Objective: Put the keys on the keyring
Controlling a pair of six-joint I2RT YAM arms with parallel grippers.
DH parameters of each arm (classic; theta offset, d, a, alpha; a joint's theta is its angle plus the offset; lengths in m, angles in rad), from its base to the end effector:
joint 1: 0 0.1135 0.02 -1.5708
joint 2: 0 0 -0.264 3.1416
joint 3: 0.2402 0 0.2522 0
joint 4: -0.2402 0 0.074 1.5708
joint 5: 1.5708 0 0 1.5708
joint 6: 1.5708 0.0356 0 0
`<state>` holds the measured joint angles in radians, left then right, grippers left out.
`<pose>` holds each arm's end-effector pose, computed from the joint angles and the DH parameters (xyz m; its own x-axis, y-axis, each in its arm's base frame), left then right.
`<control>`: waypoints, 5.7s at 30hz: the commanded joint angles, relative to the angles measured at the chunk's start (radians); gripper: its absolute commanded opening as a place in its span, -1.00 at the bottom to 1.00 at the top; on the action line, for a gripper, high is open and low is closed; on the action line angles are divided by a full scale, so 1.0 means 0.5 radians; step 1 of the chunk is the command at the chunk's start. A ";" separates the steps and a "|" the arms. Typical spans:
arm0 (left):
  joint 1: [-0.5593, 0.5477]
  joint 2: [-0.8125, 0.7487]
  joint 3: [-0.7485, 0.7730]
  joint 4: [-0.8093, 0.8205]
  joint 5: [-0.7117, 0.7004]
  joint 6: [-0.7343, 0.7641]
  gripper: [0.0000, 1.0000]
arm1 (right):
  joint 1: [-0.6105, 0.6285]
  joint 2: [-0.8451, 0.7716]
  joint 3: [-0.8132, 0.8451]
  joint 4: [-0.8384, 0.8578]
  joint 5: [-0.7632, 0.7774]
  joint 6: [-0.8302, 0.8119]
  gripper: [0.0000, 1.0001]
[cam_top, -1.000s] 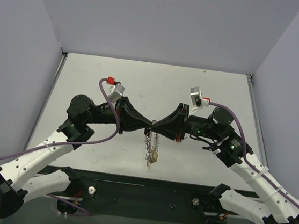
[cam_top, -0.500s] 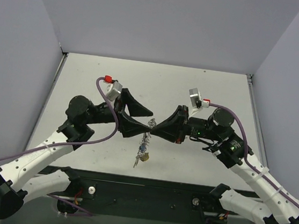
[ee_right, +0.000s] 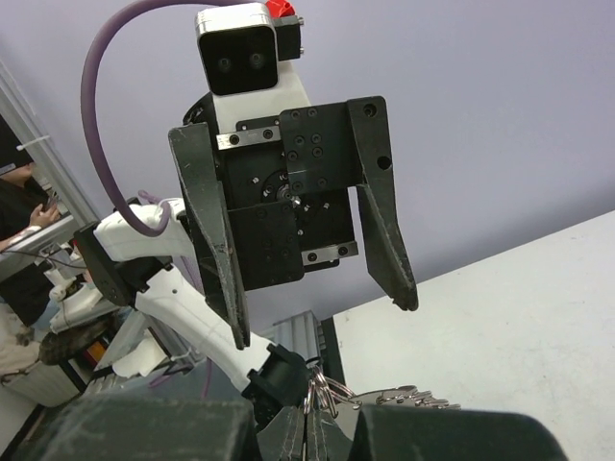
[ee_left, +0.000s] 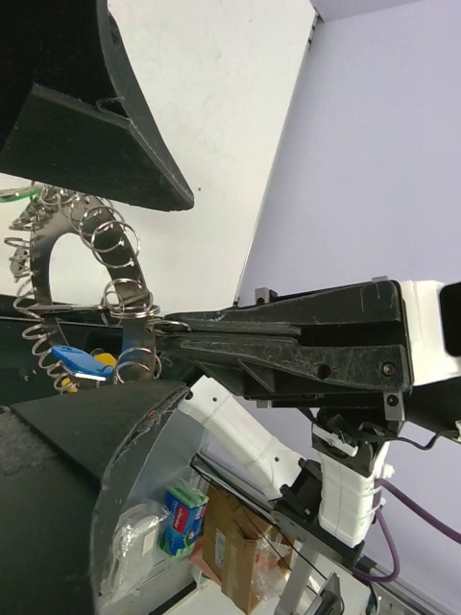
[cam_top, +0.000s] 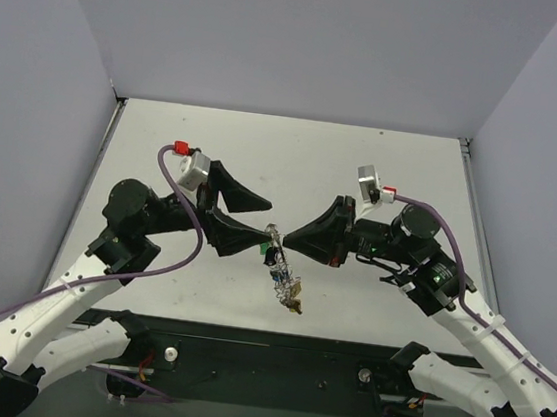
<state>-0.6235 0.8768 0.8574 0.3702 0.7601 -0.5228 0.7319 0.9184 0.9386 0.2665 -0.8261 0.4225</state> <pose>0.1407 -0.1314 0.4060 -0.2318 -0.2790 -0.9319 0.9611 0.0823 -0.2637 0.1295 0.1515 0.4160 -0.2090 0.1858 -0.9601 -0.9779 -0.0475 0.2037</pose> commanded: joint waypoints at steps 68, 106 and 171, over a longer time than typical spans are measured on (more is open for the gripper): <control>-0.198 0.547 1.194 -1.961 0.198 1.138 -0.05 | -0.056 0.160 0.295 -0.321 -0.302 -0.348 -1.00; -0.339 0.670 1.243 -2.164 0.140 1.230 -0.90 | -0.056 0.133 0.276 -0.324 -0.115 -0.330 -1.00; -0.351 0.152 -0.251 1.327 -0.293 -0.264 -1.00 | -0.068 -0.113 0.034 0.366 -0.063 -0.007 -0.14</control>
<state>-0.7990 0.9596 0.6697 0.9543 0.6147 -0.6506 0.6933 0.8608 0.9504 0.3584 -0.8143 0.4232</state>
